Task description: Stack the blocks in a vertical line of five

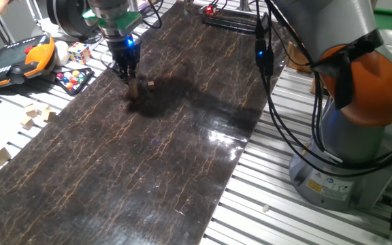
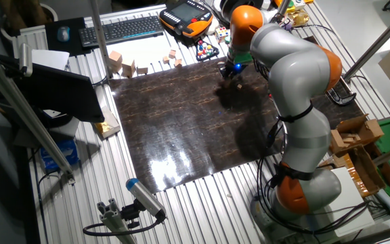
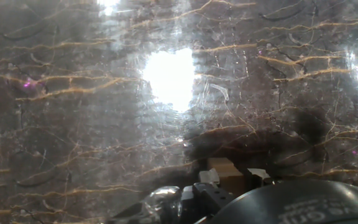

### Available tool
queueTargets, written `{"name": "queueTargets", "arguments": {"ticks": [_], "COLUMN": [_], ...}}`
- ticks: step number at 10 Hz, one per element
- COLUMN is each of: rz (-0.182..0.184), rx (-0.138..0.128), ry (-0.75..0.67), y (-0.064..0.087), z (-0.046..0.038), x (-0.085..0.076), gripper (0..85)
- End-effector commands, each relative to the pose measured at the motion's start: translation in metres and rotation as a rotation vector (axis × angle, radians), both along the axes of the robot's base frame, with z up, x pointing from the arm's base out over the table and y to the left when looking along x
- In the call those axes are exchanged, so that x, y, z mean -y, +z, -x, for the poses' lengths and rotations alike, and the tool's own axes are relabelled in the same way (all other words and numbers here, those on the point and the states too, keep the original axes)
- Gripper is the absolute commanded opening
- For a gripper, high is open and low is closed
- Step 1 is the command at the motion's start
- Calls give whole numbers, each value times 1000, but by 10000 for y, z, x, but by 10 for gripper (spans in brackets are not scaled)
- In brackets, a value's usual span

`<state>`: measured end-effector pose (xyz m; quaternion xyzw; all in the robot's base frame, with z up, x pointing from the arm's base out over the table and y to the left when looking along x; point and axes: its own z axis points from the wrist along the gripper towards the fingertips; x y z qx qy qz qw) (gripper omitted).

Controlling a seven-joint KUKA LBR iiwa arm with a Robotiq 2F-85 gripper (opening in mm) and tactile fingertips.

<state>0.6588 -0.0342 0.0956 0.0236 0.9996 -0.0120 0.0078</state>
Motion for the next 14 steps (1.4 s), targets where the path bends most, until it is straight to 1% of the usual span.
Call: {"name": "queueTargets", "arguments": {"ticks": [1,4,8,11,12,14], "rz": [2,0,0,-9,-10,-22], "rx": [-1,-2,-5,-5,-4,0], "ry": [-6,-17,-21,-3,14,45], "y": [5,73,177,264,267,235], "z": [5,37,104,213,238,290], "x": [0,-16,-22,-1,18,105], "gripper": [330,337,323,317,317,317]}}
